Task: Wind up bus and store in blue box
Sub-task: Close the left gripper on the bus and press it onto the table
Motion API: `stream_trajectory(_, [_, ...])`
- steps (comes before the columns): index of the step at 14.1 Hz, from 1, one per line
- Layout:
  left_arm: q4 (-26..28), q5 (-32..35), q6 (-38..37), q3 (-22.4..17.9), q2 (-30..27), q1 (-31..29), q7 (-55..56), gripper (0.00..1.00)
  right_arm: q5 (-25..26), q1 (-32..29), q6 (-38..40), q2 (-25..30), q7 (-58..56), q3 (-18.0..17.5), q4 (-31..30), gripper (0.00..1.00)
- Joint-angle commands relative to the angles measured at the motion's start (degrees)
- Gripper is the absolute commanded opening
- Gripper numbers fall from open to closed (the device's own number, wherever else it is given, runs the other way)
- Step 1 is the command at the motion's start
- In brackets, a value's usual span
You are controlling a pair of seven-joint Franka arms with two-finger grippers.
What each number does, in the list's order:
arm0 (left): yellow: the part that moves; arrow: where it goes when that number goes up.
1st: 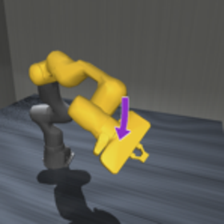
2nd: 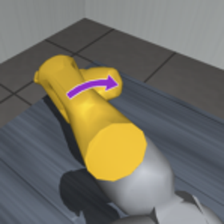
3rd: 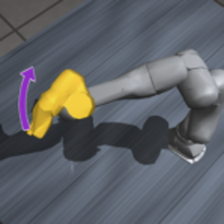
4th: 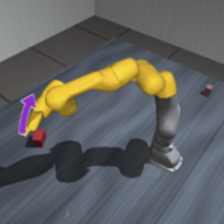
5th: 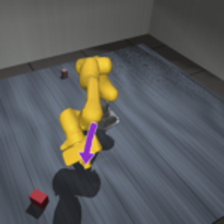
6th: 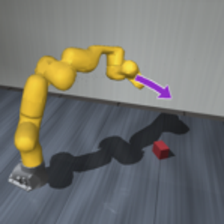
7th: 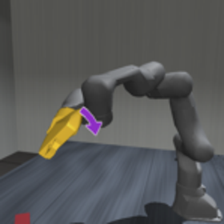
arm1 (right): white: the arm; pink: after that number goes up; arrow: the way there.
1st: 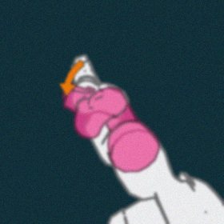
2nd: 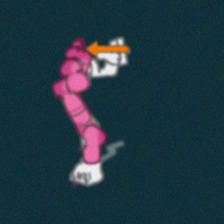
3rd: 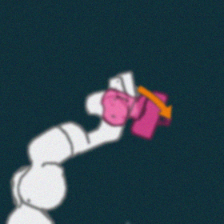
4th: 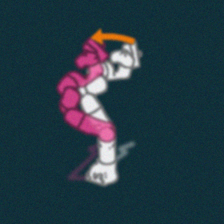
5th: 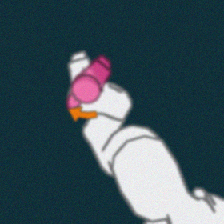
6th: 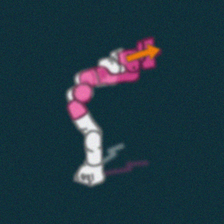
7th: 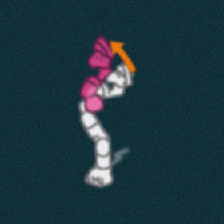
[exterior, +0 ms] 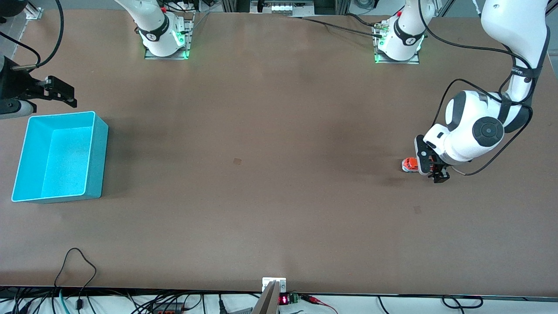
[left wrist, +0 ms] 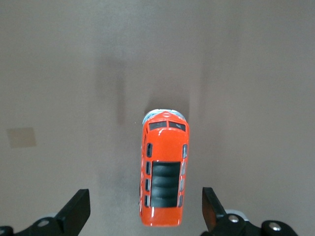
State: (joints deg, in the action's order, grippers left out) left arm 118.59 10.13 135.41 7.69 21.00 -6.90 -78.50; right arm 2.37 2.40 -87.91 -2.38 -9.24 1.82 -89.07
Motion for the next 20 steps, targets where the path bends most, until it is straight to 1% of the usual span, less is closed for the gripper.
stream_trajectory(1, [3.0, 1.0, 4.2, 0.5, -0.1, -0.7, -1.7, 1.00, -1.0, 0.0, 0.5, -0.3, 0.5, 0.1, 1.0, 1.00])
stream_trajectory(13, [3.1, 1.0, 8.0, 0.5, 5.0, -2.6, -1.6, 1.00, -1.0, 0.1, 0.3, -0.8, 0.4, 0.1, 1.0, 1.00])
stream_trajectory(15, [3.2, 1.0, 8.0, 0.5, 4.9, -2.8, -1.7, 1.00, -1.0, 0.1, 0.3, -0.8, 0.4, 0.1, 1.0, 1.00])
stream_trajectory(18, [3.2, 1.1, 8.0, 0.5, 4.4, -2.8, -3.7, 0.88, -1.0, 0.1, 0.4, -0.8, 0.4, 0.1, 1.0, 1.00])
stream_trajectory(19, [3.1, 0.9, 8.0, 0.5, 4.3, -2.8, -6.3, 0.76, -1.0, 0.1, 0.5, -0.7, 0.4, 0.1, 1.0, 1.00])
stream_trajectory(20, [3.1, 0.9, 8.0, 0.5, 4.3, -2.8, -7.2, 0.66, -1.0, 0.1, 0.5, -0.8, 0.4, 0.1, 1.0, 1.00])
